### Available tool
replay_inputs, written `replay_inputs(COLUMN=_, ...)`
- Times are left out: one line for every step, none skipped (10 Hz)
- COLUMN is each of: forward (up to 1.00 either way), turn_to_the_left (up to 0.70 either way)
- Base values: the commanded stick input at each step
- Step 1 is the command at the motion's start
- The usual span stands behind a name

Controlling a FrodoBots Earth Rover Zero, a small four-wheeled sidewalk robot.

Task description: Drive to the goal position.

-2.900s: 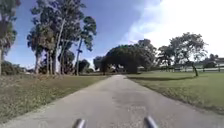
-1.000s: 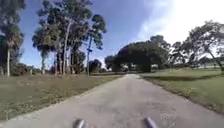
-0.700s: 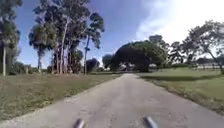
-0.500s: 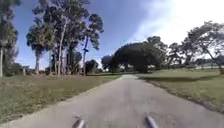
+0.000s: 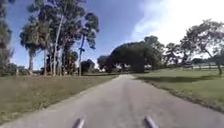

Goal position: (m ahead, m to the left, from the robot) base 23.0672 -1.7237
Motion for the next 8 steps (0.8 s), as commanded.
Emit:
replay_inputs(forward=0.85, turn_to_the_left=0.0)
replay_inputs(forward=0.85, turn_to_the_left=0.0)
replay_inputs(forward=0.85, turn_to_the_left=0.0)
replay_inputs(forward=0.85, turn_to_the_left=0.0)
replay_inputs(forward=0.85, turn_to_the_left=0.0)
replay_inputs(forward=0.85, turn_to_the_left=0.0)
replay_inputs(forward=0.85, turn_to_the_left=0.0)
replay_inputs(forward=0.85, turn_to_the_left=0.0)
